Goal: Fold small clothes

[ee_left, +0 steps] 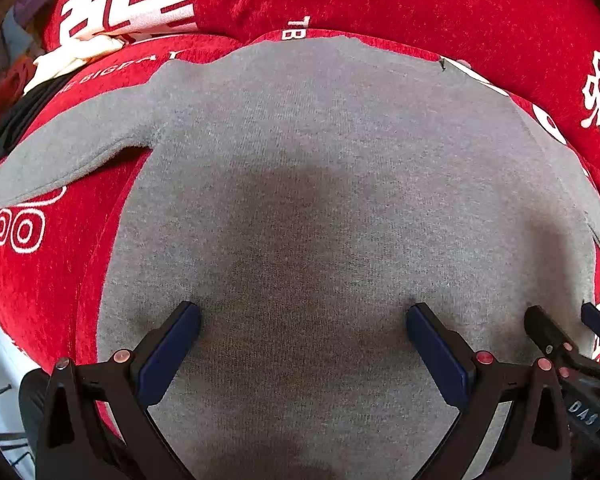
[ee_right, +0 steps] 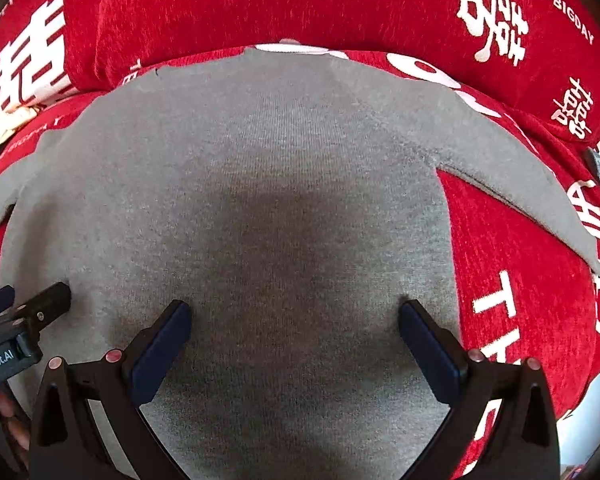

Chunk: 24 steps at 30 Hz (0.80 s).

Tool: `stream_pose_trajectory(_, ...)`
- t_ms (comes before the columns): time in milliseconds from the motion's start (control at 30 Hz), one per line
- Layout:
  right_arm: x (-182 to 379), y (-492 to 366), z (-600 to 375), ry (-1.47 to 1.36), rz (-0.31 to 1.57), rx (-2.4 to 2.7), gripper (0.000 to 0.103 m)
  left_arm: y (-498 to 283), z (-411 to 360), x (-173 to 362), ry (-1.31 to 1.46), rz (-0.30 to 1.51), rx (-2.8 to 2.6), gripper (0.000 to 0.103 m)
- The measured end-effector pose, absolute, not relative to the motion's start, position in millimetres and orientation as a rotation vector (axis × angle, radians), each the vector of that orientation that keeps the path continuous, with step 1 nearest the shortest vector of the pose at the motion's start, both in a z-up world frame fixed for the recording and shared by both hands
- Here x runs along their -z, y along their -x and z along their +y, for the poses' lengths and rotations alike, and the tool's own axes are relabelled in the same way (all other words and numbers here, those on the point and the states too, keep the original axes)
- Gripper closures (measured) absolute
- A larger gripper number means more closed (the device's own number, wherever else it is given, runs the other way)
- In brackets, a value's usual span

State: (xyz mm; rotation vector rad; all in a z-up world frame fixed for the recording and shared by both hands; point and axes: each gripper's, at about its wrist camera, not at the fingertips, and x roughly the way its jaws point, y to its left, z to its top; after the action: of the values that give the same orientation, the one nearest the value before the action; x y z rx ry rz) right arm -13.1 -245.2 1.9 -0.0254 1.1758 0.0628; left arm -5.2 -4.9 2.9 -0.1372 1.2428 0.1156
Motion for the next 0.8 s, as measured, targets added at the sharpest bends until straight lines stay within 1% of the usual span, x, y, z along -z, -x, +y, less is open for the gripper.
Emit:
stream_pose_trajectory(67,-9.6,16.6,-249.2,0.017,1.148,-0.100,0.000,3.8,-3.8,-5.6,0.144,1.258,-0.113,0.000)
stream_pose_trajectory(167,-30.3,24.8,-261.5,0.014,1.045,-0.096,0.000,3.9,-3.3,-15.1,0.153,1.224,-0.136,0.000)
stream_pose_trajectory(267,-40.5,26.9,-282.8,-0.047,1.012,-0.110,0.000,-1.6,-12.6,-25.4,0.125,1.205,-0.128,0.000)
stream_pose_trajectory(533,-45.7,24.6,-370.0,-0.191,0.999,0.018,0.000,-24.2,-60.2,-47.6,0.048,1.171,-0.066,0.000)
stream_pose_trajectory(800,-26.2,27.0,-480.6,-0.354,1.006,0.186,0.000,-52.8,-123.0,-48.5,-0.037,1.172,-0.008,0.000)
